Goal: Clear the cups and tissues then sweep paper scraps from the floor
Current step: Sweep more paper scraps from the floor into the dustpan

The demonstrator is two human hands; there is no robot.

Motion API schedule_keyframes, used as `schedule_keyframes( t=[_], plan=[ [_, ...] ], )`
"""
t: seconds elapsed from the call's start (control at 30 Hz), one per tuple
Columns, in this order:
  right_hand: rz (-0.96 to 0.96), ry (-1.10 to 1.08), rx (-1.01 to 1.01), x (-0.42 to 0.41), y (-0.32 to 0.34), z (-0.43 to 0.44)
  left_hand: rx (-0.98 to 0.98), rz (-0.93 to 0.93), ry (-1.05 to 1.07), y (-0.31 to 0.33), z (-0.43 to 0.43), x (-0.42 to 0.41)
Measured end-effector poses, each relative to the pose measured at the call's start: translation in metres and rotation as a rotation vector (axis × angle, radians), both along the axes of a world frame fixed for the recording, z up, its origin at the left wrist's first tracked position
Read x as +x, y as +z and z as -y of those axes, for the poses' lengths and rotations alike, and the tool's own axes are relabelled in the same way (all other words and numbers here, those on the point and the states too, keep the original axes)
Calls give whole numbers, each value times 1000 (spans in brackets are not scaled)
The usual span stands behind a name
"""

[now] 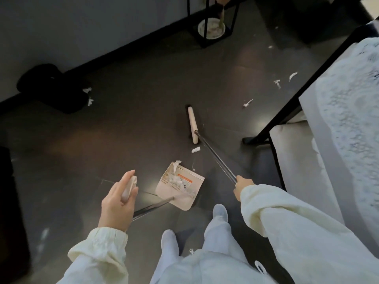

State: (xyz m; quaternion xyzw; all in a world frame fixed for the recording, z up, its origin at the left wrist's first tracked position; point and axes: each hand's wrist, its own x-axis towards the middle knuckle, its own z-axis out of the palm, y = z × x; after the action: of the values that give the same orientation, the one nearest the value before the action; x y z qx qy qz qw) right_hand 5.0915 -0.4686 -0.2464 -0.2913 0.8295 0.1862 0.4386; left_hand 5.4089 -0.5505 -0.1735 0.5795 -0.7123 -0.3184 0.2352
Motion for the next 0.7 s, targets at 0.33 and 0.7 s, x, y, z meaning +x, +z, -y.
schedule_keyframes(
  t=[0.33,0.7],
  plan=[
    [95,-187,68,123,20,-95,82,-11,-245,-12,4,51],
    [4,-361,6,165,74,-145,69,69,-290,5,-13,50]
  ],
)
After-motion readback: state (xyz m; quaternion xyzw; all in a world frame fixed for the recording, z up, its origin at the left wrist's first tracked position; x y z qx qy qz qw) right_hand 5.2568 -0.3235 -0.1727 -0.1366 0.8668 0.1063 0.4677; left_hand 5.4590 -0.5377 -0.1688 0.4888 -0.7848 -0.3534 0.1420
